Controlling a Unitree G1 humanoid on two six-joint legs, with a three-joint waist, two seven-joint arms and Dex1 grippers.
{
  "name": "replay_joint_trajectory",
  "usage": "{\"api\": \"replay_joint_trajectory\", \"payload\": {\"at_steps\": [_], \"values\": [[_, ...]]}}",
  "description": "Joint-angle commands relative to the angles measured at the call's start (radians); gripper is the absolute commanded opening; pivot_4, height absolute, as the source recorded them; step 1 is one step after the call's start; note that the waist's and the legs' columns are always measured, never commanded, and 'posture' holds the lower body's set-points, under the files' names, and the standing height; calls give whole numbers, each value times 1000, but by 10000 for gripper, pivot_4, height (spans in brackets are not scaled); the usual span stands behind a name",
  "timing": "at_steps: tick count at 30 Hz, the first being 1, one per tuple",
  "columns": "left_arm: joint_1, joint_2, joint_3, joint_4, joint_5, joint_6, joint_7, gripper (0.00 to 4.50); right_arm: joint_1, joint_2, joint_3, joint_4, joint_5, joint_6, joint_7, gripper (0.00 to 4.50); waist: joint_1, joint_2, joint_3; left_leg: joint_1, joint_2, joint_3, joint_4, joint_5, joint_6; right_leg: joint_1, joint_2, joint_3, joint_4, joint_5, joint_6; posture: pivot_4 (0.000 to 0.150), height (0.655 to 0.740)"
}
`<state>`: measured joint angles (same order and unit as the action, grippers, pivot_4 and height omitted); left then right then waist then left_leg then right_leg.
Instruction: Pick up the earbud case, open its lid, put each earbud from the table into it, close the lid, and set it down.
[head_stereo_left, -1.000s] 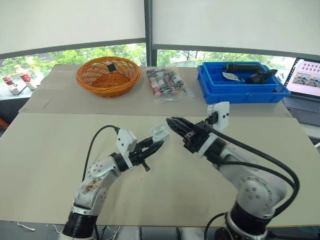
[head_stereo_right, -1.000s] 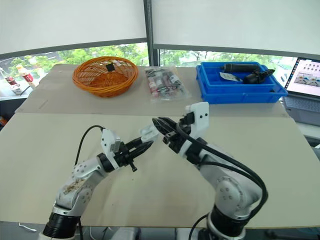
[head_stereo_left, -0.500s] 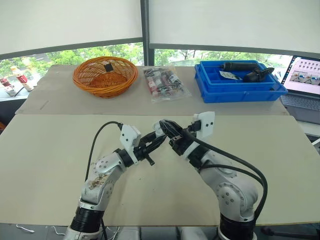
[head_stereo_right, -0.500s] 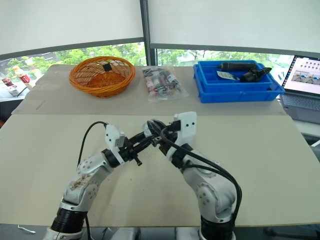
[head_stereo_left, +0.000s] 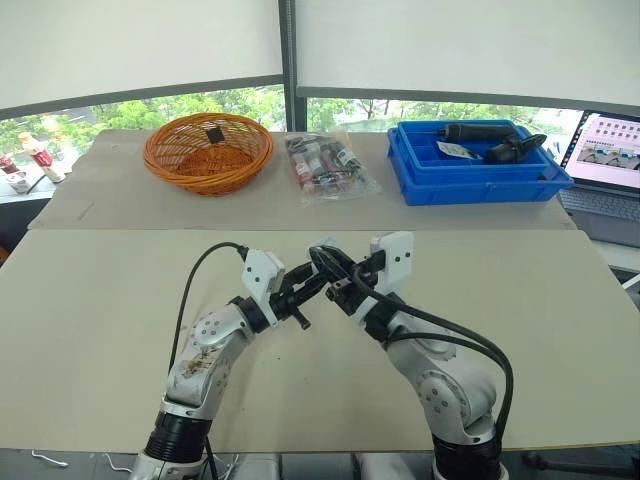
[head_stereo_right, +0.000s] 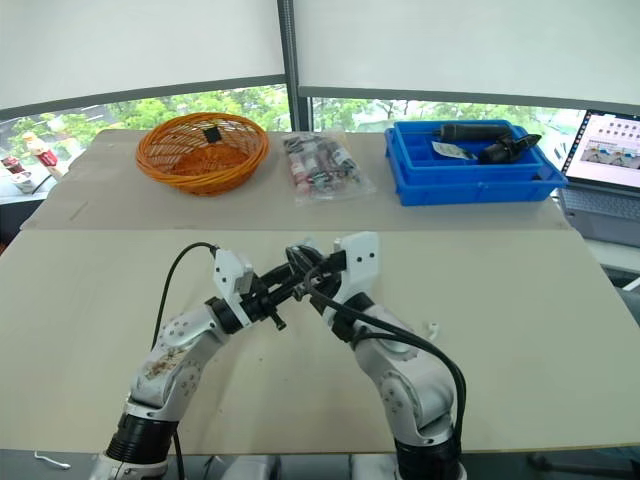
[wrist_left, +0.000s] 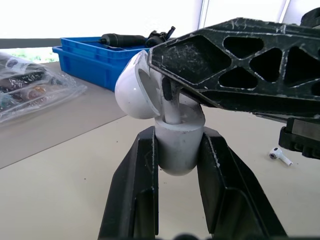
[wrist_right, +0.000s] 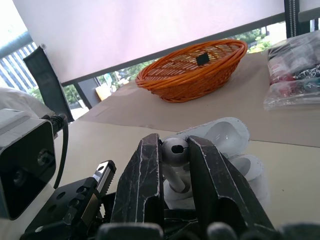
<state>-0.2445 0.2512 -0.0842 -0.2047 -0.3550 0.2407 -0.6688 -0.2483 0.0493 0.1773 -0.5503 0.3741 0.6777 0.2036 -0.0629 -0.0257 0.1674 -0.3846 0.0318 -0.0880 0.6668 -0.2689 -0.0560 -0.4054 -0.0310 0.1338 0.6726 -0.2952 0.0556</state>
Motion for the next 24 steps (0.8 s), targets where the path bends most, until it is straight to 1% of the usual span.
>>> {"api": "replay_joint_trajectory", "payload": {"at_steps": [1,10,11,12,17,20,24], "values": [[-33,0,11,-30,-10,-29,-2,5712,16,-9,23,-3,-7,-27,-1,3608,0,0,0,0,0,0,0,0,0,0,0,0,0,0,0,1500,7329],[-32,9,16,-37,-8,-31,1,5712,29,-33,56,-1,-24,-57,1,3608,-1,0,0,0,0,-1,0,0,0,0,0,-1,0,0,0,1500,7329],[-31,11,14,-39,-6,-33,0,5712,32,-30,56,-3,-25,-64,-3,14247,-1,0,0,0,0,-1,0,0,0,0,0,-2,0,0,0,1500,7329],[-31,12,14,-40,-5,-33,0,5712,32,-29,57,-5,-29,-70,-8,18199,-2,0,0,0,0,-1,0,0,0,0,0,-2,0,0,0,1500,7329],[-20,22,10,-41,-1,-35,-1,5712,30,-48,38,-65,-3,-68,-3,34095,-1,0,0,0,-1,-2,0,0,0,0,-3,-7,0,0,0,1500,7329],[-13,33,19,-36,-3,-35,-5,5712,46,-89,2,-144,43,-25,8,34391,1,0,0,0,-3,-3,0,0,0,0,-6,-11,0,0,0,1500,7329],[-11,56,48,-23,-17,-30,-10,5712,71,-192,-103,-278,174,80,37,34391,2,0,0,-1,-3,-3,0,0,0,0,-7,-12,0,0,0,1500,7329]]}}
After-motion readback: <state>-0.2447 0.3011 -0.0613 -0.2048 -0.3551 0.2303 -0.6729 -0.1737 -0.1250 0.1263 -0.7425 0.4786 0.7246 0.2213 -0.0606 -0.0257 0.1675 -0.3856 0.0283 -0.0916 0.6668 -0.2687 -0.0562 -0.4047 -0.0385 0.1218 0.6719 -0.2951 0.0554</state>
